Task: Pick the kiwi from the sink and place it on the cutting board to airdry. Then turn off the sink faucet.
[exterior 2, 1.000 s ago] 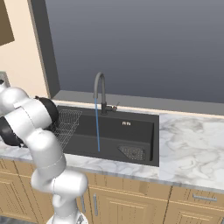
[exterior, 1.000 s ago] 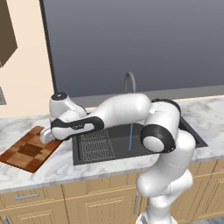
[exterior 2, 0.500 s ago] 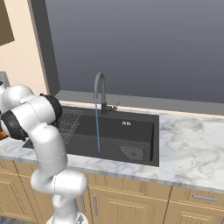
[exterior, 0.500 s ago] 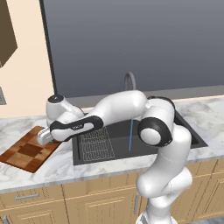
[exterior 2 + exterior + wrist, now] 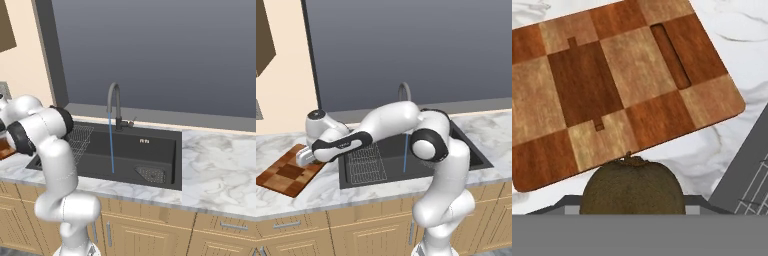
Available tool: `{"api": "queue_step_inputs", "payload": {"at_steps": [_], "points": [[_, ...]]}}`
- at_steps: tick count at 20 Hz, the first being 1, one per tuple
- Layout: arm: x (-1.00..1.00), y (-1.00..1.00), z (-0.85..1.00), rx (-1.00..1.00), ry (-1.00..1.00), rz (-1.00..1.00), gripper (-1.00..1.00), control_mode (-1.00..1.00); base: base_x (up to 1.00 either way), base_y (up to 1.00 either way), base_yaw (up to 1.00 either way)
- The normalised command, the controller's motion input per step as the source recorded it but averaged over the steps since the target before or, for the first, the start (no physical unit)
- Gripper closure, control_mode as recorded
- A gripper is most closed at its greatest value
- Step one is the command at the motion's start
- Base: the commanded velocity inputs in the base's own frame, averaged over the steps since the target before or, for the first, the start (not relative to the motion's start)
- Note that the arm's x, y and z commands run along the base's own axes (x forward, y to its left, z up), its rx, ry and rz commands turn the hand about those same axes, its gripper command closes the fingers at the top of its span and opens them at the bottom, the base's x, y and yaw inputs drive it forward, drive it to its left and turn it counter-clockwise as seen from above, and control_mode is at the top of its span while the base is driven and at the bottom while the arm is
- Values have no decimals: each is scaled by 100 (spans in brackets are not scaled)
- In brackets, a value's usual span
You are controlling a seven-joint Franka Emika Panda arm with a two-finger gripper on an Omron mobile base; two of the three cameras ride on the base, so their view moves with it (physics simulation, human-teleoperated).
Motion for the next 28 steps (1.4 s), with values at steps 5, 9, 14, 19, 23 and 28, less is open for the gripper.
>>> {"api": "queue_step_inputs", "payload": {"at_steps": [5, 9, 14, 19, 23, 28], "points": [[10, 10, -10, 0, 0, 0, 100, -100, 0, 0, 0], [10, 10, -10, 0, 0, 0, 100, -100, 0, 0, 0], [9, 9, -10, 0, 0, 0, 100, -100, 0, 0, 0], [10, 11, -10, 0, 0, 0, 100, -100, 0, 0, 0], [8, 10, -12, 0, 0, 0, 100, -100, 0, 0, 0], [9, 8, -11, 0, 0, 0, 100, -100, 0, 0, 0]]}}
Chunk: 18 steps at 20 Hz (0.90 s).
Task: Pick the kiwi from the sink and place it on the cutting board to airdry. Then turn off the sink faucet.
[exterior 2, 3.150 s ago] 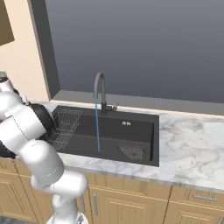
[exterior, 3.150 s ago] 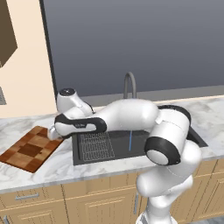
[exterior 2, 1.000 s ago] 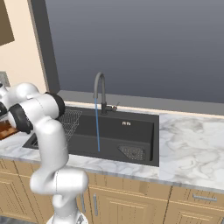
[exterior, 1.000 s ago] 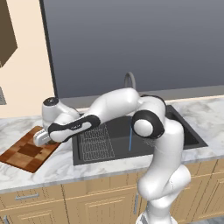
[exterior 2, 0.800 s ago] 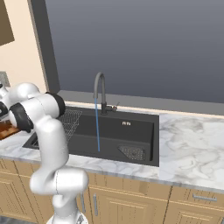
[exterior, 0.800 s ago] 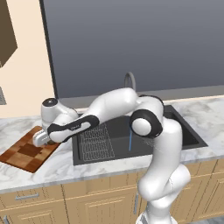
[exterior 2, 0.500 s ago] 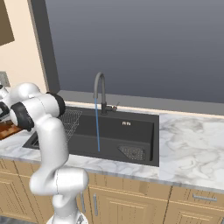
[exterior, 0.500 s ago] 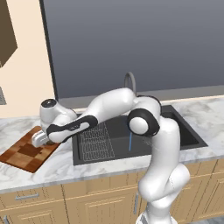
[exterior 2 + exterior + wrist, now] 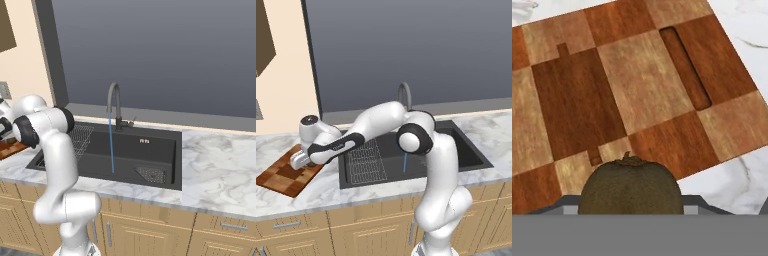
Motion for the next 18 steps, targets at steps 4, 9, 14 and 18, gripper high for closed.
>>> {"api": "queue_step_inputs", "payload": {"at_steps": [4, 9, 14, 18], "points": [[10, 7, -10, 0, 0, 0, 100, -100, 0, 0, 0], [11, 8, -10, 0, 0, 0, 100, -100, 0, 0, 0], [11, 8, -12, 0, 0, 0, 100, -100, 0, 0, 0], [10, 8, -11, 0, 0, 0, 100, -100, 0, 0, 0]]}}
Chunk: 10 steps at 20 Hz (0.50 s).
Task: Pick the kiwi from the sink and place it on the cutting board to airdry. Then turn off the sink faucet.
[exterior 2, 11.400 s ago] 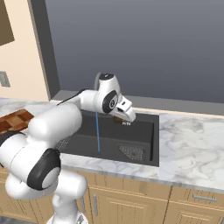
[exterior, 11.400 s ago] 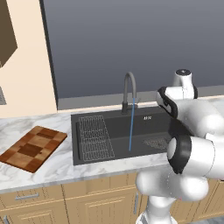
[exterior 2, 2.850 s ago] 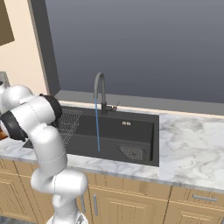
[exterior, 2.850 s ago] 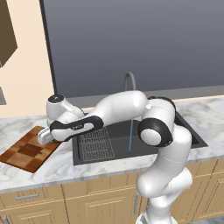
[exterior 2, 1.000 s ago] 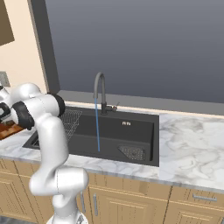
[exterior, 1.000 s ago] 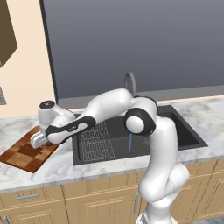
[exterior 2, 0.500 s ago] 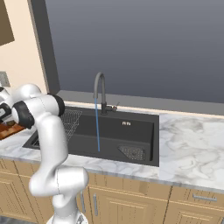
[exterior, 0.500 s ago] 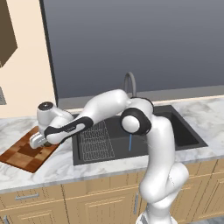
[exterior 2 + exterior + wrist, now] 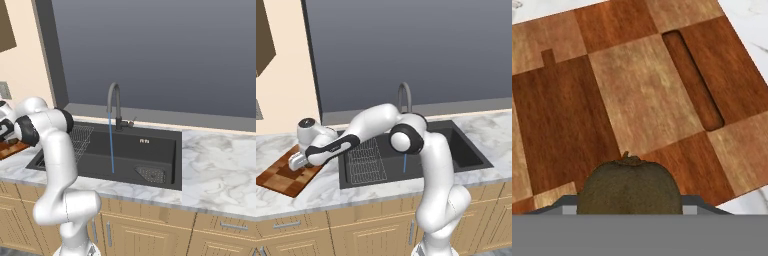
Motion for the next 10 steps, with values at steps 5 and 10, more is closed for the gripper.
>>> {"api": "queue_step_inputs", "payload": {"at_steps": [5, 10], "points": [[9, 7, -9, 0, 0, 0, 100, -100, 0, 0, 0], [6, 6, -9, 0, 0, 0, 100, -100, 0, 0, 0]]}}
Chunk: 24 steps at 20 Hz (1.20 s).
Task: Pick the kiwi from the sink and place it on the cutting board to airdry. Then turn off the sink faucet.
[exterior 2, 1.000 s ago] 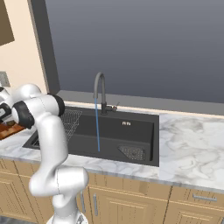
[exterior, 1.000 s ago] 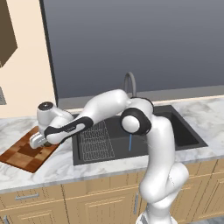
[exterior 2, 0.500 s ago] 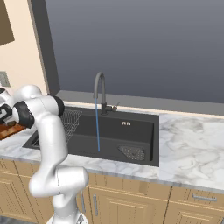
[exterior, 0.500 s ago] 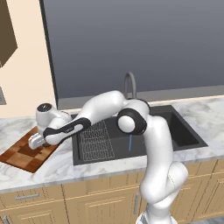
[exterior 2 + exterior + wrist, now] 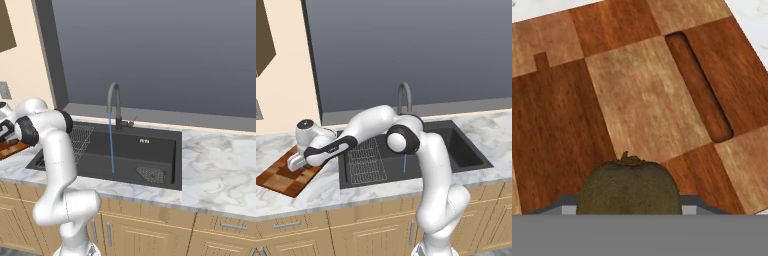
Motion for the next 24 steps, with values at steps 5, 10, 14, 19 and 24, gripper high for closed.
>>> {"api": "queue_step_inputs", "payload": {"at_steps": [5, 10, 14, 19, 24], "points": [[6, 6, -10, 0, 0, 0, 100, -100, 0, 0, 0], [4, 4, -9, 0, 0, 0, 100, -100, 0, 0, 0], [4, 2, -7, 0, 0, 0, 100, -100, 0, 0, 0], [1, 0, -1, 0, 0, 0, 100, -100, 0, 0, 0], [0, 0, 0, 0, 0, 0, 100, -100, 0, 0, 0]]}}
